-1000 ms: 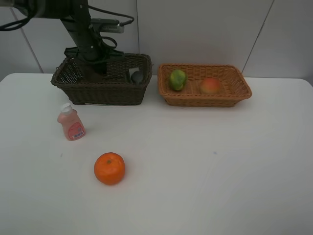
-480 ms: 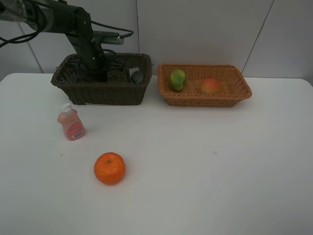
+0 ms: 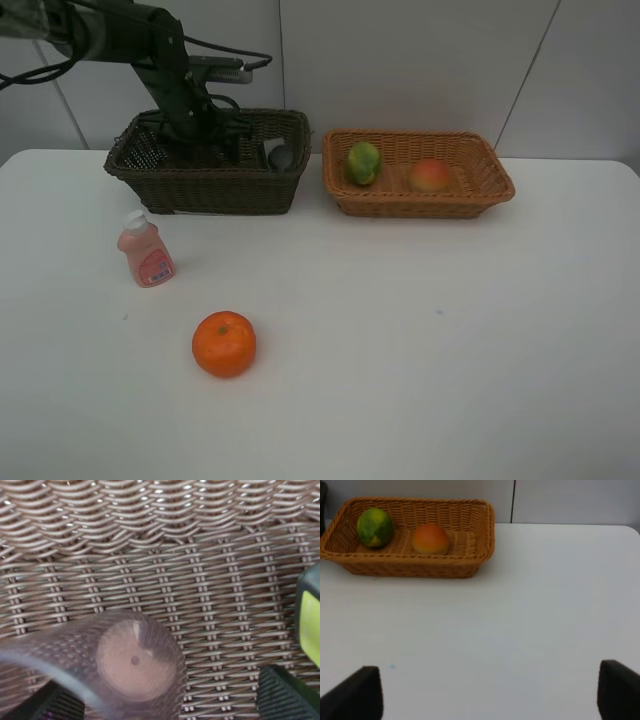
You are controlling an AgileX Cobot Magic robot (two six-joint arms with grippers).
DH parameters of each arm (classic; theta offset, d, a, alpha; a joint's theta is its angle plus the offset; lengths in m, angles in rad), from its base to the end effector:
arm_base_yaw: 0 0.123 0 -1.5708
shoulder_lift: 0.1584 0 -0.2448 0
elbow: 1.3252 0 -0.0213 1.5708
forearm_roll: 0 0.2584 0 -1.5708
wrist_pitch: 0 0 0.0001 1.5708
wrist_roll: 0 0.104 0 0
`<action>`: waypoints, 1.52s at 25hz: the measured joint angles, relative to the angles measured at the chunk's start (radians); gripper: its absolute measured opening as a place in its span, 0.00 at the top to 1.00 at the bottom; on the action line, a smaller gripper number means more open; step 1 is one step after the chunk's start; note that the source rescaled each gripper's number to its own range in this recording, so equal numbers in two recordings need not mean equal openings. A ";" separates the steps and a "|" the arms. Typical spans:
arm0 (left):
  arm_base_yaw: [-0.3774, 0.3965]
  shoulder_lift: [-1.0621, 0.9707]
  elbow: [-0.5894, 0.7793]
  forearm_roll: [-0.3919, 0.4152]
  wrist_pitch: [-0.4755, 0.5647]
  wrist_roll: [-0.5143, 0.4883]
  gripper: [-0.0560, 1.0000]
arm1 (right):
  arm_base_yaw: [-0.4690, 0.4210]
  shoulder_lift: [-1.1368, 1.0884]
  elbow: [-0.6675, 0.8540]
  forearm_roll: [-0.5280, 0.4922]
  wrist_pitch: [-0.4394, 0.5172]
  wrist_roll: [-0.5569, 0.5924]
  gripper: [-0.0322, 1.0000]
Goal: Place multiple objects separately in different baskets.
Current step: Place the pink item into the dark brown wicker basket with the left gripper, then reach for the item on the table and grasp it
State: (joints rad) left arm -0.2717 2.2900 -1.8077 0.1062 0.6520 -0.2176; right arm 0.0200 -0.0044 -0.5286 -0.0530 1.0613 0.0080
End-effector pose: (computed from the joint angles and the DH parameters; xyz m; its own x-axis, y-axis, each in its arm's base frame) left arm 0.4710 -0.1243 0.1098 -0.8569 0.1013 -0.5054 0.1241 0.9922 -0.0115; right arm 0.0500 -0.0038 0.2837 -0.4266 -0.0264 -0.9040 0.0142 0.9993 -0.0359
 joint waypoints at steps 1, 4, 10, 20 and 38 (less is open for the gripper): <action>0.000 -0.010 0.000 0.000 0.002 0.001 0.08 | 0.000 0.000 0.000 0.000 0.000 0.000 0.12; 0.000 -0.055 0.000 0.000 0.021 0.019 0.08 | 0.000 0.000 0.000 0.000 0.000 0.000 0.12; -0.003 -0.146 0.000 0.000 0.128 0.055 0.08 | 0.000 0.000 0.000 0.000 0.000 0.000 0.12; -0.065 -0.280 0.047 -0.001 0.305 0.098 0.08 | 0.000 0.000 0.000 0.000 0.000 0.000 0.12; -0.106 -0.667 0.498 -0.004 0.272 0.105 0.08 | 0.000 0.000 0.000 0.001 0.000 0.000 0.13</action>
State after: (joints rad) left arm -0.3779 1.6226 -1.3099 0.1026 0.9236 -0.1127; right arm 0.0200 -0.0044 -0.5286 -0.0521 1.0613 0.0080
